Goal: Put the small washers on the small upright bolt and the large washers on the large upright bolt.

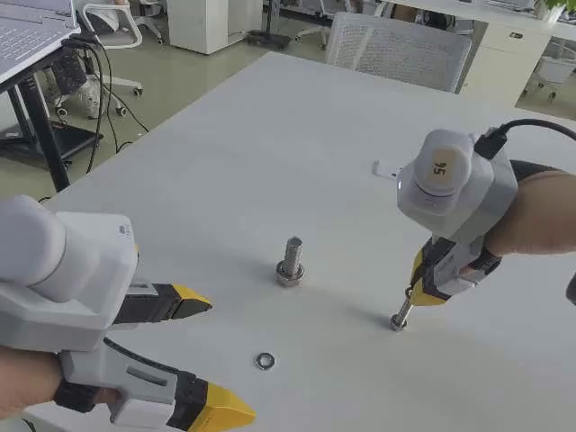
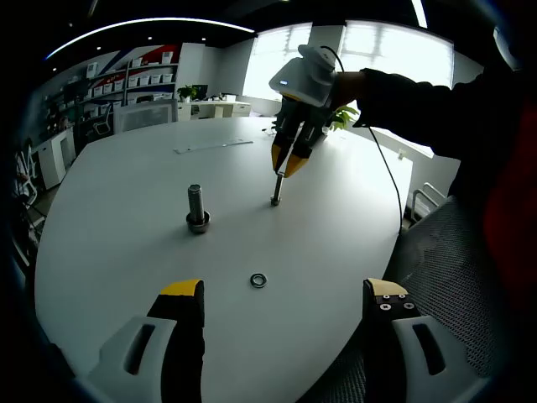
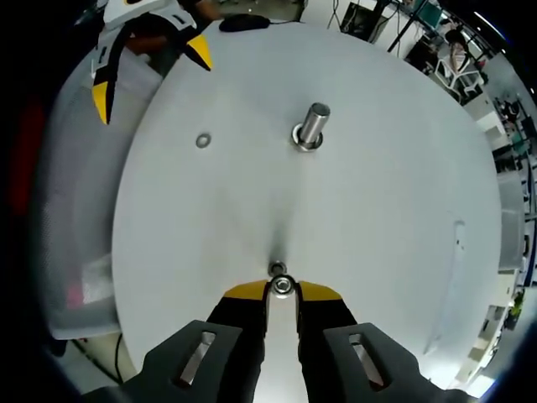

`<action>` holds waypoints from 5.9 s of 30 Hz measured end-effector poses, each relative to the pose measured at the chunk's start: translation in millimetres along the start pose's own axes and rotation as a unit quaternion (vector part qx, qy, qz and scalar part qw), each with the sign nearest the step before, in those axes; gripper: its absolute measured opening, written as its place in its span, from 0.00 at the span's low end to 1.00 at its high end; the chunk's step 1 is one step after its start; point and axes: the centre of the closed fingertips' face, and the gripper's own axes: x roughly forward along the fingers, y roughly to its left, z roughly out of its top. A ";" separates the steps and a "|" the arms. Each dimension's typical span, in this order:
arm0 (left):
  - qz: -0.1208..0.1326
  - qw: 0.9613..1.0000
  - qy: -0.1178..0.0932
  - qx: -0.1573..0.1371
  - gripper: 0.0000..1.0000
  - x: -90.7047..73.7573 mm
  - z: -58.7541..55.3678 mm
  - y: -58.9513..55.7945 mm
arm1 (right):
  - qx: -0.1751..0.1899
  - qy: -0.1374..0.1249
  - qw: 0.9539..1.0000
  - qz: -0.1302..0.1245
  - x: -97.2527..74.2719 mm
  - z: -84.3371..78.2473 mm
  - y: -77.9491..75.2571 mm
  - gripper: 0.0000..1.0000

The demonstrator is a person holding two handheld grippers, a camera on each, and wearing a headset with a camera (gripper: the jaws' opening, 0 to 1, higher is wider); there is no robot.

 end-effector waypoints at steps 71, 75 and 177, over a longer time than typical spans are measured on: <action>-0.001 1.000 0.008 -0.002 0.75 1.1 -3.5 -4.6 | 0.023 0.003 1.000 0.021 41.2 -7.6 4.6 0.19; -0.001 1.000 0.008 -0.002 0.75 1.2 -3.4 -4.7 | 0.026 -0.001 1.000 0.016 38.3 -8.7 3.8 0.21; -0.004 1.000 -0.004 0.014 0.75 0.0 2.1 -4.3 | -0.087 -0.064 0.993 0.058 43.4 124.2 89.3 0.23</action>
